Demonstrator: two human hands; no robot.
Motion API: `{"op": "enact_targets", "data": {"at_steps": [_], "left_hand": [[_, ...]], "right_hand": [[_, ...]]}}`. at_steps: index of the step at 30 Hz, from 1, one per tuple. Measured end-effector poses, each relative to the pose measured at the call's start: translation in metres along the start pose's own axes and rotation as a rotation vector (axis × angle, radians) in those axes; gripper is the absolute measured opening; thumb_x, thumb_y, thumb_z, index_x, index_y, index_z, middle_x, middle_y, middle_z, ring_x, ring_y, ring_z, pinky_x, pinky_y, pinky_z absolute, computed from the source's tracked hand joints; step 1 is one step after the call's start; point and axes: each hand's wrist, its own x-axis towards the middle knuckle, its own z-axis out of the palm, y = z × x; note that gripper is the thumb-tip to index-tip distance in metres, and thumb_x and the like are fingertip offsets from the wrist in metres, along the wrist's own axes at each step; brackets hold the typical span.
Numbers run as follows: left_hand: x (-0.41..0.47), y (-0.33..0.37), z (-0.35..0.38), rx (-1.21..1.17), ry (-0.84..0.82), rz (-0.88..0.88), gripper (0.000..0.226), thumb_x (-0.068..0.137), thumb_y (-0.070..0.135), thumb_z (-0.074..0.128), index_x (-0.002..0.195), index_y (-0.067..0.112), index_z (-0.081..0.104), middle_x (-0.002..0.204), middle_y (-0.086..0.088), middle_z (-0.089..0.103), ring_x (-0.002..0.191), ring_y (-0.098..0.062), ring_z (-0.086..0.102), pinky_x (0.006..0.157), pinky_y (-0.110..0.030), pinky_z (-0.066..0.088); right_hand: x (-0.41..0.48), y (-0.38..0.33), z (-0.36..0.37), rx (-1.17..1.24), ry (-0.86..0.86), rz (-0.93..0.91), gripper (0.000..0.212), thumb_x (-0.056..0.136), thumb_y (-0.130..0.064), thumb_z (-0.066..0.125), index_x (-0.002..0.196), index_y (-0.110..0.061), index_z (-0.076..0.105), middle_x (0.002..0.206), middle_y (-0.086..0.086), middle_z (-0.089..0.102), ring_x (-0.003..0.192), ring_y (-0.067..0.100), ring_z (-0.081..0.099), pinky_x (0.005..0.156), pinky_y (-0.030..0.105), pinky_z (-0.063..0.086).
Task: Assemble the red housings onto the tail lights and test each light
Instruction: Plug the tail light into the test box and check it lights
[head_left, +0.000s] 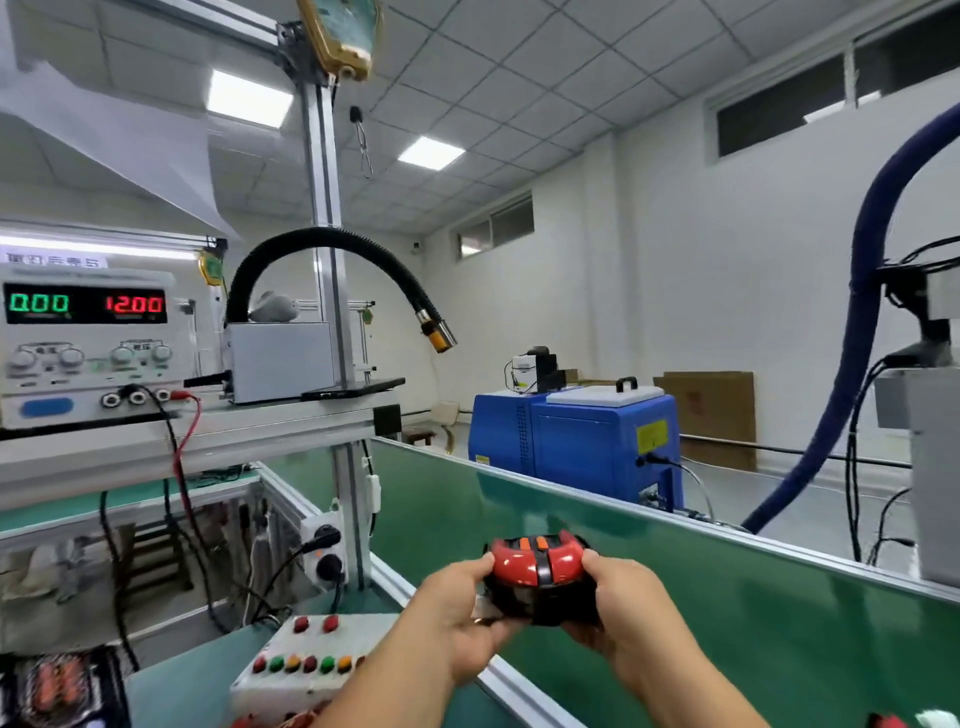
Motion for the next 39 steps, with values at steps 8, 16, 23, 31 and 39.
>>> {"op": "enact_targets", "data": {"at_steps": [8,16,23,31,39], "left_hand": [[0.036,-0.011,-0.013,-0.111,-0.047,0.141,0.02,0.101,0.008,0.047,0.109,0.016,0.063,0.086,-0.014,0.075,0.082,-0.029,0.065,0.063,-0.04,0.058],[0.043,-0.028,-0.028,-0.135,0.163,0.567,0.055,0.094,0.004,0.059,0.144,0.024,0.047,0.133,-0.006,0.061,0.106,-0.022,0.066,0.087,-0.036,0.053],[0.057,0.008,-0.021,-0.062,0.207,0.33,0.038,0.098,0.008,0.056,0.135,0.006,0.053,0.106,-0.014,0.068,0.084,-0.022,0.065,0.066,-0.035,0.054],[0.06,0.029,-0.015,-0.026,0.077,0.115,0.022,0.099,0.007,0.053,0.118,-0.001,0.061,0.107,-0.02,0.065,0.087,-0.031,0.064,0.065,-0.042,0.052],[0.033,-0.008,-0.005,0.191,-0.098,0.204,0.036,0.102,0.019,0.048,0.132,0.036,0.059,0.128,0.002,0.064,0.1,-0.019,0.059,0.08,-0.035,0.048]], "right_hand": [[0.039,-0.004,0.007,-0.178,-0.052,-0.133,0.026,0.104,-0.022,0.04,0.121,-0.026,0.059,0.11,0.003,0.069,0.089,0.021,0.064,0.062,0.031,0.053],[0.069,0.018,0.034,-0.024,-0.26,-0.036,0.035,0.103,-0.017,0.037,0.118,-0.035,0.064,0.102,0.005,0.075,0.084,0.019,0.071,0.065,0.033,0.053],[0.082,0.009,0.046,-0.165,-0.119,0.025,0.019,0.094,-0.011,0.046,0.086,-0.013,0.063,0.075,0.011,0.063,0.062,0.022,0.057,0.051,0.026,0.046],[0.066,-0.007,0.029,-0.2,-0.044,-0.075,0.021,0.097,-0.012,0.046,0.105,-0.001,0.062,0.103,0.019,0.064,0.079,0.026,0.062,0.043,0.023,0.049],[0.005,0.012,-0.007,-0.139,0.0,-0.327,0.035,0.103,-0.014,0.036,0.101,-0.034,0.065,0.088,-0.011,0.073,0.079,0.01,0.068,0.06,0.029,0.058]]}}
